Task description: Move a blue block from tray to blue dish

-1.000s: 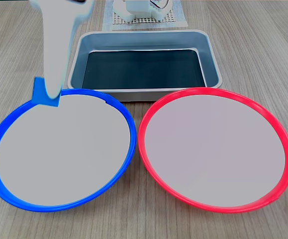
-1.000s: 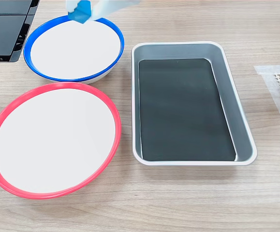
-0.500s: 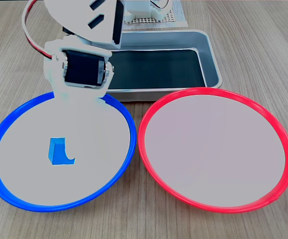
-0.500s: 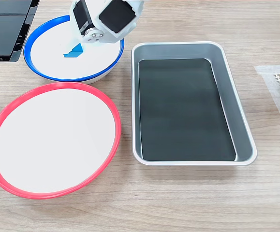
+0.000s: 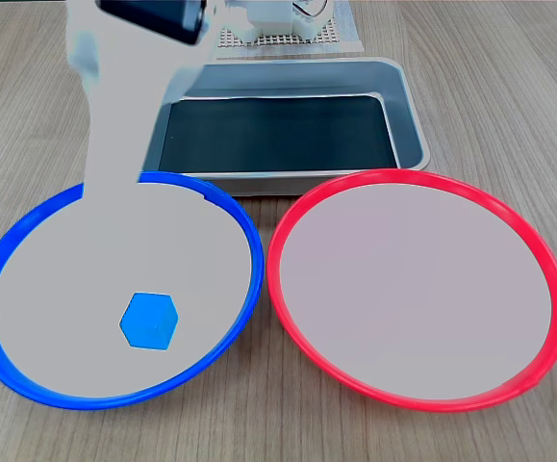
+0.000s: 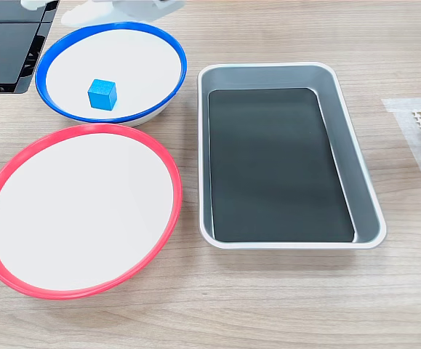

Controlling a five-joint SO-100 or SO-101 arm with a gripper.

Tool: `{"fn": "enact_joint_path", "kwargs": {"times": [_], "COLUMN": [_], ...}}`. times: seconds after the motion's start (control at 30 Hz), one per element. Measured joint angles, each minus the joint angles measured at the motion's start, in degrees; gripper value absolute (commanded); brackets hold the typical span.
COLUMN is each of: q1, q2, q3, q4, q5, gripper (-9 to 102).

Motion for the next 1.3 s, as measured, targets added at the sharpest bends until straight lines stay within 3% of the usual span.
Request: {"fn": "enact_joint_path", "kwargs": {"times": [0.1, 0.27, 0.37, 0.5, 0.7, 1.1, 1.3], "q1": [-0.2, -1.3, -3.0, -4.7, -3.3, -2.7, -2.5], "q2": [16.4, 39.5, 53.5, 73.7, 93.3, 109.2, 109.2], "q3": [4.7, 20.4, 31.9, 50.7, 76.3, 78.9, 78.9], "q4": [-7.5, -8.3, -2.2, 11.8, 20.4, 44.6, 45.8], "q5": [23.6, 41.4, 41.2, 34.5, 25.1, 25.7, 26.0], "gripper": [0, 0, 0, 0, 0, 0, 3]}}
